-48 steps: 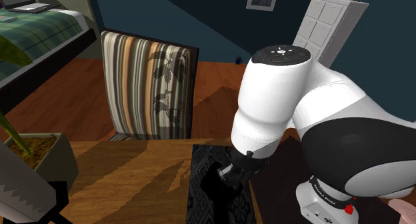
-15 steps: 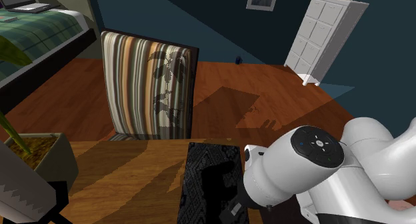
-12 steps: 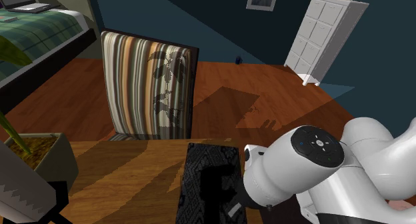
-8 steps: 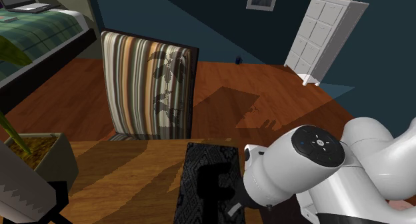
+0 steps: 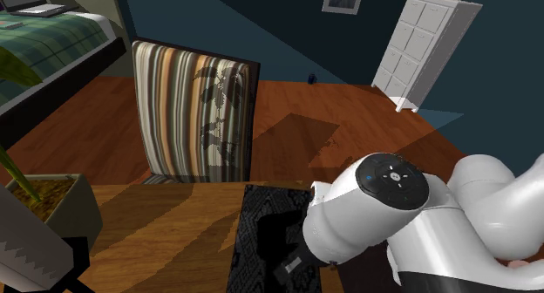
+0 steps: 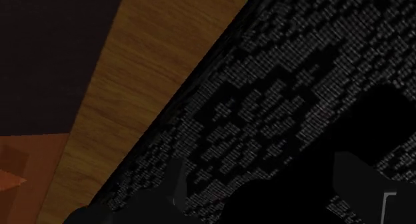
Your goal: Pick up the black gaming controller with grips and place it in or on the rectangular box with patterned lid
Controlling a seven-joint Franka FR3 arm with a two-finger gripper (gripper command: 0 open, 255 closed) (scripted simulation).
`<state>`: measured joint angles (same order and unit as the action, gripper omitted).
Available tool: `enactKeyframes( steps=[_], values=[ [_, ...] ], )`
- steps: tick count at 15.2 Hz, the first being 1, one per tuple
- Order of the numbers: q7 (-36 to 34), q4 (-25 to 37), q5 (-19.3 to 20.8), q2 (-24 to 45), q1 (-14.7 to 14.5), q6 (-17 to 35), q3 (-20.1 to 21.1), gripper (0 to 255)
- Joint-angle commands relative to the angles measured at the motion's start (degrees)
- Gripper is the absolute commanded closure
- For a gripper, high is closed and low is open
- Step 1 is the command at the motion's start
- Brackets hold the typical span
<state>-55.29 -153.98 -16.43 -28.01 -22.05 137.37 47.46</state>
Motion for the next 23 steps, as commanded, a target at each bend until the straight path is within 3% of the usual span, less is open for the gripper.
enactKeyframes(
  steps=[1,5,13,21,22,23],
  values=[
    [-6.8,6.45,4.44,4.12,6.84,-4.64,3.23,0],
    [-20.97,19.47,13.93,13.83,18.94,-14.8,9.88,0],
    [-24.59,16.27,18.64,18.73,21.38,-8.61,12.45,0],
    [-24.6,16.27,18.66,18.74,21.33,-8.61,12.4,0],
    [-24.5,16.23,18.54,18.63,21.28,-8.64,12.34,255],
    [-24.5,16.22,18.54,18.62,21.28,-8.63,12.34,255]
  ],
)
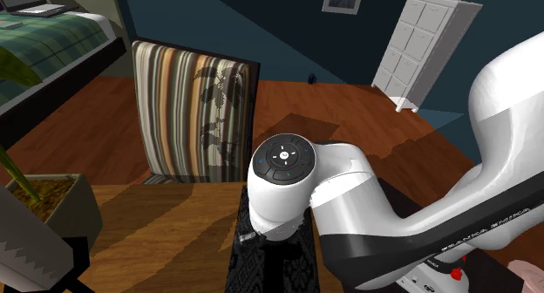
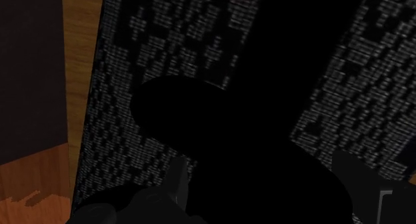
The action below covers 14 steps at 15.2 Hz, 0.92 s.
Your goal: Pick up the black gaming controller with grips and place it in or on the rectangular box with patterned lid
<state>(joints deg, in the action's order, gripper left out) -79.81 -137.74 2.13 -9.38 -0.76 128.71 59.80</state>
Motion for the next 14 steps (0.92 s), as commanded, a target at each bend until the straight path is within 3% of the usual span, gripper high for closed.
enactKeyframes(
  steps=[1,8,14],
  values=[
    [0.01,-0.02,-0.02,0.0,-0.01,0.03,0.0,255],
    [-0.08,0.03,0.1,0.12,0.04,0.04,0.06,255],
    [3.92,2.05,-4.28,-4.5,-2.06,-4.75,-2.75,255]
  ],
)
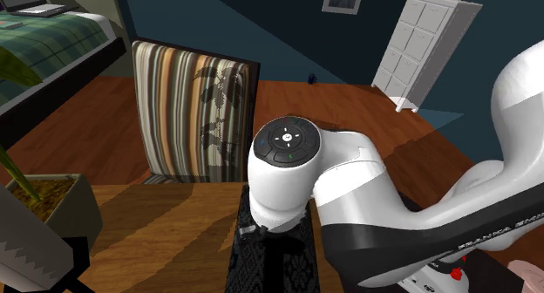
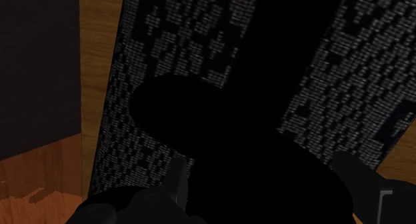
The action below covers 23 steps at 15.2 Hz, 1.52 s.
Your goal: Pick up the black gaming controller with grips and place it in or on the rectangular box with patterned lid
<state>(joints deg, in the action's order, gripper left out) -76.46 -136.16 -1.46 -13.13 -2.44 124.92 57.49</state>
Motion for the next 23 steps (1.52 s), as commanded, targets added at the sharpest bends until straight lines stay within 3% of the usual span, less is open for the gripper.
enactKeyframes(
  steps=[1,8,10,18,23],
  values=[
    [1.08,0.85,-1.21,-1.39,-0.68,-1.77,-0.89,255],
    [3.63,3.46,-3.5,-4.66,-2.14,-6.74,-3.41,255],
    [-1.74,6.87,-1.29,-1.08,-1.28,-7.64,1.13,255],
    [-6.08,3.61,3.22,4.05,1.01,-1.41,4.74,255],
    [-10.7,1.97,8.69,9.08,2.85,2.38,7.18,255]
  ],
)
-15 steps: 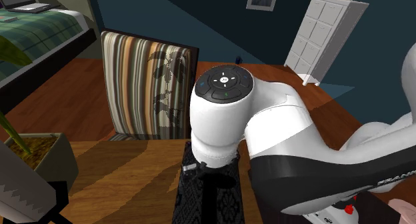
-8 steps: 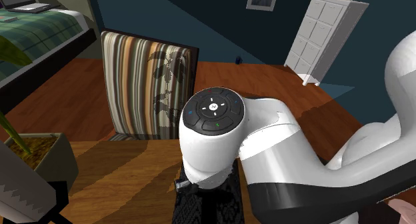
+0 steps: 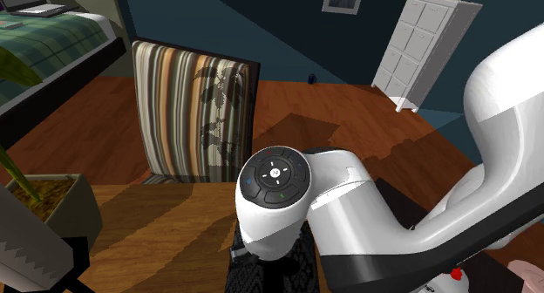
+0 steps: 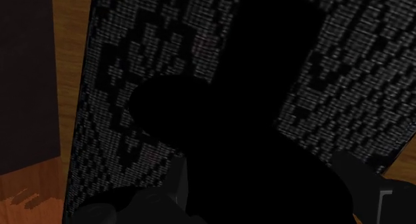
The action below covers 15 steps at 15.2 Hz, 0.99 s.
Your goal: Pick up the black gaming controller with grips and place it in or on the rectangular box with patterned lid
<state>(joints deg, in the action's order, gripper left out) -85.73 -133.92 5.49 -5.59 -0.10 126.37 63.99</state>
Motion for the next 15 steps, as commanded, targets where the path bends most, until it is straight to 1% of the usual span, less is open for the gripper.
enactKeyframes(
  steps=[1,8,9,14,15],
  values=[
    [-1.44,-0.27,1.76,1.54,0.46,0.92,0.61,255],
    [-1.45,-0.27,1.77,1.55,0.41,0.92,0.57,255],
    [-1.44,-0.27,1.76,1.55,0.41,0.92,0.57,0],
    [-1.44,-0.28,1.76,1.55,0.41,0.93,0.57,0],
    [0.47,0.67,-0.83,-0.67,-0.14,-0.88,0.05,0]
  ],
)
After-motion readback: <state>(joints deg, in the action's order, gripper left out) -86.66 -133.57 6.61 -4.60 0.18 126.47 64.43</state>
